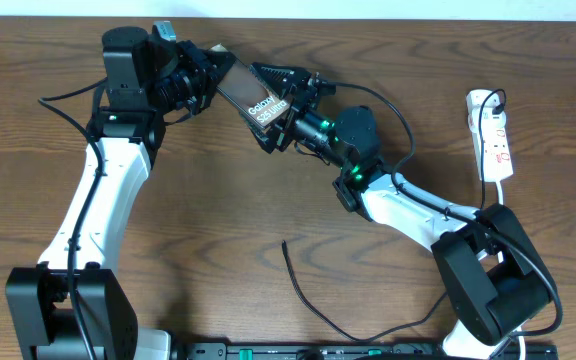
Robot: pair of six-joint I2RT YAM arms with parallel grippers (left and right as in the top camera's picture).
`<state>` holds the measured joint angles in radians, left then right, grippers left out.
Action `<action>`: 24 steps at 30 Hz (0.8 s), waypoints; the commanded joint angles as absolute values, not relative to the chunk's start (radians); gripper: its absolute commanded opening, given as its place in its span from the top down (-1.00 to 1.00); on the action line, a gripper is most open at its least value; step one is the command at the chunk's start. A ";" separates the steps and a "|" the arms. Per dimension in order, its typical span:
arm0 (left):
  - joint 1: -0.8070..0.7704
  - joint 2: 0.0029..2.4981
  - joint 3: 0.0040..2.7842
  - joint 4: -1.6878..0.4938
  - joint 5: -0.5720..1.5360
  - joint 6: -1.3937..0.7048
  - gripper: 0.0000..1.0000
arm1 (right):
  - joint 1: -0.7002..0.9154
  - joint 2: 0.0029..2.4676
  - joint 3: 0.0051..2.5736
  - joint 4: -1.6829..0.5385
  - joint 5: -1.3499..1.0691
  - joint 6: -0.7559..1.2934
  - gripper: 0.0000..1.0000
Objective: Plug charger to phone and switch on socket
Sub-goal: 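Regrip the phone edge with the left gripper and open the right gripper, then move the right gripper down toward the black cable's plug on the table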
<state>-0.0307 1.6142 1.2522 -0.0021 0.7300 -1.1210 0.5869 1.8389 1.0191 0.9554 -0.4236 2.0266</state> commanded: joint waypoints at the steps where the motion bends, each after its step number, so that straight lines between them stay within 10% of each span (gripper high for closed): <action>1: -0.029 1.611 1.257 0.004 0.743 -1.111 0.85 | 0.592 1.830 1.032 0.957 -0.429 2.018 -0.98; 24: 0.362 1.611 1.257 0.002 1.152 -1.092 0.85 | 0.481 1.830 1.032 0.920 -0.627 1.834 -0.99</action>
<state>0.3176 1.6142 1.2522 -0.0036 0.9611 -1.0985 0.5030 1.8389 1.0195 0.9360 -0.5671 1.9549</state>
